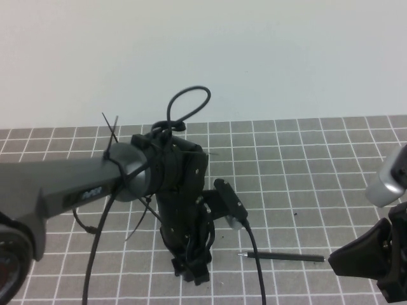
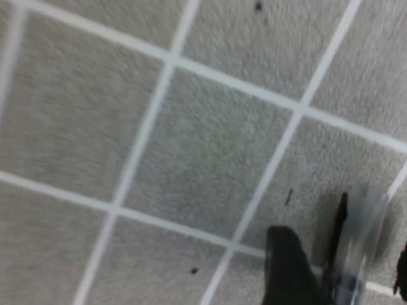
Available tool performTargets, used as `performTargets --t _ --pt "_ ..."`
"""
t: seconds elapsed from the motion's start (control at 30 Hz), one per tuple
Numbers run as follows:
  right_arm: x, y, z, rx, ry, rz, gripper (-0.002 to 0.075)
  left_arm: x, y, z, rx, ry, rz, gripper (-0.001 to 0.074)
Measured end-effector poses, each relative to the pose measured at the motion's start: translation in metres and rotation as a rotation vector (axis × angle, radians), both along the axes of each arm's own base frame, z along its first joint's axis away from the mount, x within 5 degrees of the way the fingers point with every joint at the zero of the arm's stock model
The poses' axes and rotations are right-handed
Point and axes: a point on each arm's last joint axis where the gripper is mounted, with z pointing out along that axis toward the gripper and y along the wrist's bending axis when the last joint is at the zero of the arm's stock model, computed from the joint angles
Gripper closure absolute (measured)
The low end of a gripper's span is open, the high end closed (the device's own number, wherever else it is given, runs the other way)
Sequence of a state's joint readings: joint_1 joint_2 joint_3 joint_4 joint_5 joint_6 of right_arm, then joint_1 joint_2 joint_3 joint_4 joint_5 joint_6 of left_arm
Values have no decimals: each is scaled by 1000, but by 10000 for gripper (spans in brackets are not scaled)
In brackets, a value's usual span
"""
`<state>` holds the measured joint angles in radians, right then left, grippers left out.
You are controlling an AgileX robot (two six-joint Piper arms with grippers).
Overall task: Cap the pen
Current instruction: Put the cap on the pen
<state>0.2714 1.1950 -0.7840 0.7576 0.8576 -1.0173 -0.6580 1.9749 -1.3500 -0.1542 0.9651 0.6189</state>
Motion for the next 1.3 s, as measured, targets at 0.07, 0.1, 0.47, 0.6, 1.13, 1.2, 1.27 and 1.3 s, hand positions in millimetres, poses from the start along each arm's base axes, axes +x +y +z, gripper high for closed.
performTargets --t 0.07,0.1,0.47,0.6,1.13,1.2,1.27,1.3 --pt "0 0 0 -2 0 1 729 0 0 -5 17 19 -5 394" --pt "0 0 0 -2 0 1 729 -1 1 -8 25 32 -6 394" --pt "0 0 0 -2 0 1 729 2 -1 -15 32 45 -4 636" --pt "0 0 0 -2 0 1 729 2 0 -15 37 41 -10 653" --pt "-3 -2 -3 -41 14 35 729 -15 14 56 -23 -76 -84 654" --pt "-3 -2 -3 -41 14 35 729 -17 16 67 -39 -101 -84 654" --pt "-3 -2 -3 -45 4 43 729 -19 19 75 -44 -125 -88 654" --pt "-2 -2 -1 -51 -11 54 729 -20 20 79 -44 -137 -91 654"
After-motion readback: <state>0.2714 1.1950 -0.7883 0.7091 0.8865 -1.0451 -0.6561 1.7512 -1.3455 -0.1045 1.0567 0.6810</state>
